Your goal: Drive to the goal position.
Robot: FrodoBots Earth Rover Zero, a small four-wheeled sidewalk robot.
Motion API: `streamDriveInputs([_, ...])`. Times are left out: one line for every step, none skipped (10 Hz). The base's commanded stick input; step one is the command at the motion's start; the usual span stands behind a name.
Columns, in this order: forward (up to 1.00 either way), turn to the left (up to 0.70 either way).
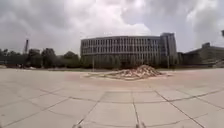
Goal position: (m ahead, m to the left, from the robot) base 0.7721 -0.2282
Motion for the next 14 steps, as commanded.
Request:
streamDriveInputs([0.70,0.04])
streamDriveInputs([0.70,0.09])
streamDriveInputs([0.70,0.13])
streamDriveInputs([0.70,0.14])
streamDriveInputs([0.70,0.14])
streamDriveInputs([0.70,0.14])
streamDriveInputs([0.70,0.14])
streamDriveInputs([0.70,0.14])
streamDriveInputs([0.70,0.12])
streamDriveInputs([0.70,0.11])
streamDriveInputs([0.70,0.09])
streamDriveInputs([0.70,0.08])
streamDriveInputs([0.70,0.07])
streamDriveInputs([0.70,0.05])
